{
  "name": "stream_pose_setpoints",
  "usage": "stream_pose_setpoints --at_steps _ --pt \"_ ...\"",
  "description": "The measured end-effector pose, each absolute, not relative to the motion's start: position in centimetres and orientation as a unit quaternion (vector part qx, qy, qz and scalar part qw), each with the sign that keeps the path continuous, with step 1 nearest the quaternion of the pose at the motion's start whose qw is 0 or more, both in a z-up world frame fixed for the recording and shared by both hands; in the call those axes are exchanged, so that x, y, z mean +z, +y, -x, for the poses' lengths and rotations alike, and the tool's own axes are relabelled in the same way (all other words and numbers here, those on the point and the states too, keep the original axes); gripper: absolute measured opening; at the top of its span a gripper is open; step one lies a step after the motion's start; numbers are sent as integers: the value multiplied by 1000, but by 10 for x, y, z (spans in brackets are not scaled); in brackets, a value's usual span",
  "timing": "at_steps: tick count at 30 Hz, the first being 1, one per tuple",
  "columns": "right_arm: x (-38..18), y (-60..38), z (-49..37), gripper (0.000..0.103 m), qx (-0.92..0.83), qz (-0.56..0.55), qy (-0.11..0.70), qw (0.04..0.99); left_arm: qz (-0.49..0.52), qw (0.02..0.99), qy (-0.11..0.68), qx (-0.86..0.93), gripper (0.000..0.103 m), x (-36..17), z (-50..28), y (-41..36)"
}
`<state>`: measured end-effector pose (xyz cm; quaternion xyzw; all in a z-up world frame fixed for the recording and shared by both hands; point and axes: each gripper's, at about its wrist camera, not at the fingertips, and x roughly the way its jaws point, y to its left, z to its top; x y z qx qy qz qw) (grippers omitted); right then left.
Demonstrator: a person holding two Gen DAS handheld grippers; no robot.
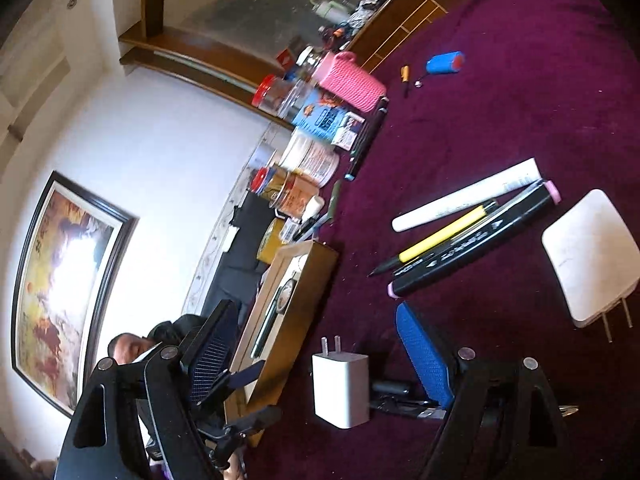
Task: Organize rigid objects
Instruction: 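Grasp a white charger with the right gripper while the left gripper grasps another white charger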
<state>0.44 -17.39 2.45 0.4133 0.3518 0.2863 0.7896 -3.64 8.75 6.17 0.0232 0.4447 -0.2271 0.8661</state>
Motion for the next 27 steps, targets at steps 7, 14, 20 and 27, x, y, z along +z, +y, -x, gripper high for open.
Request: stream_pose_setpoints --at_steps 7,14,20,27 --pt "27 -180 3 85 262 -407 353 801 -16 899 400 -177 94 74 44 101" --pt "28 -184 8 85 249 -409 346 807 3 911 356 -207 95 102 57 94" --pt "28 -187 10 85 237 -409 345 811 -33 871 435 -226 95 63 38 36" --pt "27 -188 9 85 224 -406 348 814 -84 860 453 -221 95 31 23 0"
